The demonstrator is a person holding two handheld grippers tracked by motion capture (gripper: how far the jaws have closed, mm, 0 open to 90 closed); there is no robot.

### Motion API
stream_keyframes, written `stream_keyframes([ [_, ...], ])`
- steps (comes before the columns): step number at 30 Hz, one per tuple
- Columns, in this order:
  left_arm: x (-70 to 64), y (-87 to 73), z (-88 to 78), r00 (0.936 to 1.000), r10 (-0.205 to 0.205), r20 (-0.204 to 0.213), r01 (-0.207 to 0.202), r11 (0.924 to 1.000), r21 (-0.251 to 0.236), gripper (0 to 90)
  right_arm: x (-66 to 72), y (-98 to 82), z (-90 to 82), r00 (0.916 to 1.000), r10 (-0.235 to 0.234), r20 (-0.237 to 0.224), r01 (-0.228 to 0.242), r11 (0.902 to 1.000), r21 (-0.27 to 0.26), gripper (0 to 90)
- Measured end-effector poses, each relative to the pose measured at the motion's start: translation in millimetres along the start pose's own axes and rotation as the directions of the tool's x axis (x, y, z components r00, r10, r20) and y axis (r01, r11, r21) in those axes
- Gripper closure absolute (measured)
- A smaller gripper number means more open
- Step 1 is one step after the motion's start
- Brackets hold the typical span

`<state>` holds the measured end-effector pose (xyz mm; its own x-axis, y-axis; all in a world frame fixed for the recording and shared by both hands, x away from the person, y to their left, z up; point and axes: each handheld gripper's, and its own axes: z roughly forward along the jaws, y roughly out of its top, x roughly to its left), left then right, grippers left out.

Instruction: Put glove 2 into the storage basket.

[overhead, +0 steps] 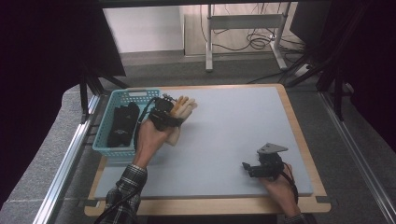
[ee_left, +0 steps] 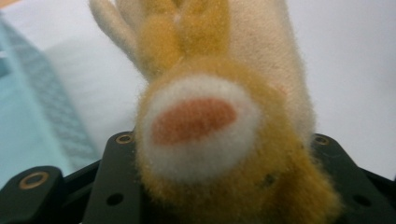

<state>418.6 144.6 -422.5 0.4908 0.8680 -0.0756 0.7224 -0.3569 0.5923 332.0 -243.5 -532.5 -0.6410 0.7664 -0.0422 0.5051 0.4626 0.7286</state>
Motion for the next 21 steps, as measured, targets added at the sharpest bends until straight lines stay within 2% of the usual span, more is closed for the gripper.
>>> stream_keyframes([
  [1,0.0,0.0,0.0,1.0,0.0,0.0,0.0,1.0,0.0,53.3,0.0,0.0,0.0,1.0,0.0,0.0,0.0,1.0,0.0,16.0],
  [2,9.0,-0.2,-4.5,0.9997,-0.018,-0.014,0.018,0.9998,-0.002,53.3,0.0,0.0,0.0,1.0,0.0,0.0,0.0,1.0,0.0,16.0],
  [3,9.0,-0.2,-4.5,0.9997,-0.018,-0.014,0.018,0.9998,-0.002,53.3,0.0,0.0,0.0,1.0,0.0,0.0,0.0,1.0,0.0,16.0],
  [4,17.1,-0.8,-8.5,0.9991,-0.03,-0.031,0.03,0.9995,-0.004,53.2,0.0,-0.1,0.0,1.0,-0.001,0.0,0.001,1.0,0.0,16.1],
  [5,17.1,-0.8,-8.5,0.9991,-0.03,-0.031,0.03,0.9995,-0.004,53.2,0.0,-0.1,0.0,1.0,-0.001,0.0,0.001,1.0,0.0,16.1],
  [6,26.5,-1.8,-13.1,0.9974,-0.05,-0.052,0.049,0.9988,-0.008,53.1,0.0,-0.1,0.0,1.0,-0.001,0.0,0.001,1.0,0.0,16.1],
  [7,26.5,-1.8,-13.1,0.9974,-0.05,-0.052,0.049,0.9988,-0.008,53.1,0.0,-0.1,0.0,1.0,-0.001,0.0,0.001,1.0,0.0,16.1],
  [9,39.6,-3.5,-19.6,0.9938,-0.075,-0.083,0.074,0.9972,-0.016,53.0,0.1,-0.1,0.0,1.0,0.0,0.0,0.0,1.0,0.0,16.1],
  [10,48.7,-5.0,-23.8,0.99,-0.094,-0.105,0.093,0.9955,-0.02,52.9,0.1,-0.1,0.0,1.0,0.0,0.0,0.0,1.0,-0.001,16.1],
  [11,48.7,-5.0,-23.8,0.99,-0.094,-0.105,0.093,0.9955,-0.02,52.8,0.1,-0.2,0.0,1.0,0.0,0.0,0.0,1.0,-0.001,16.1],
  [12,59.1,-6.8,-27.5,0.9849,-0.115,-0.129,0.113,0.9933,-0.022,52.8,0.0,-0.2,0.0,1.0,-0.001,0.0,0.001,1.0,-0.001,16.1],
  [13,59.1,-6.8,-27.5,0.9849,-0.115,-0.129,0.113,0.9933,-0.022,52.7,0.0,-0.2,0.0,1.0,-0.001,0.0,0.001,1.0,-0.001,16.1],
  [15,70.0,-9.0,-29.8,0.9786,-0.133,-0.157,0.132,0.9911,-0.017,52.6,0.0,-0.2,0.0,1.0,0.0,0.0,0.0,1.0,-0.001,16.0],
  [16,77.9,-10.7,-30.5,0.973,-0.148,-0.177,0.148,0.9889,-0.013,52.5,0.0,-0.2,0.0,1.0,0.0,0.0,0.0,1.0,-0.001,16.1],
  [17,77.9,-10.7,-30.5,0.973,-0.148,-0.177,0.148,0.9889,-0.013,52.4,0.0,-0.2,0.0,1.0,0.0,0.0,0.0,1.0,-0.001,16.1],
  [18,86.5,-13.0,-30.1,0.9666,-0.164,-0.197,0.166,0.986,-0.005,52.4,0.0,-0.2,0.0,1.0,0.0,0.0,0.0,1.0,-0.001,16.0],
  [19,86.5,-13.0,-30.1,0.9666,-0.164,-0.197,0.166,0.986,-0.005,52.3,0.0,-0.2,0.0,1.0,0.0,0.0,0.0,1.0,-0.001,16.1],
  [20,95.1,-15.6,-28.8,0.9603,-0.173,-0.219,0.18,0.9837,0.009,52.2,0.0,-0.2,0.0,1.0,0.0,0.0,0.0,1.0,-0.001,16.0],
  [21,95.1,-15.6,-28.8,0.9603,-0.173,-0.219,0.18,0.9837,0.009,52.1,0.0,-0.2,0.0,1.0,0.0,0.0,0.0,1.0,-0.001,16.0],
])
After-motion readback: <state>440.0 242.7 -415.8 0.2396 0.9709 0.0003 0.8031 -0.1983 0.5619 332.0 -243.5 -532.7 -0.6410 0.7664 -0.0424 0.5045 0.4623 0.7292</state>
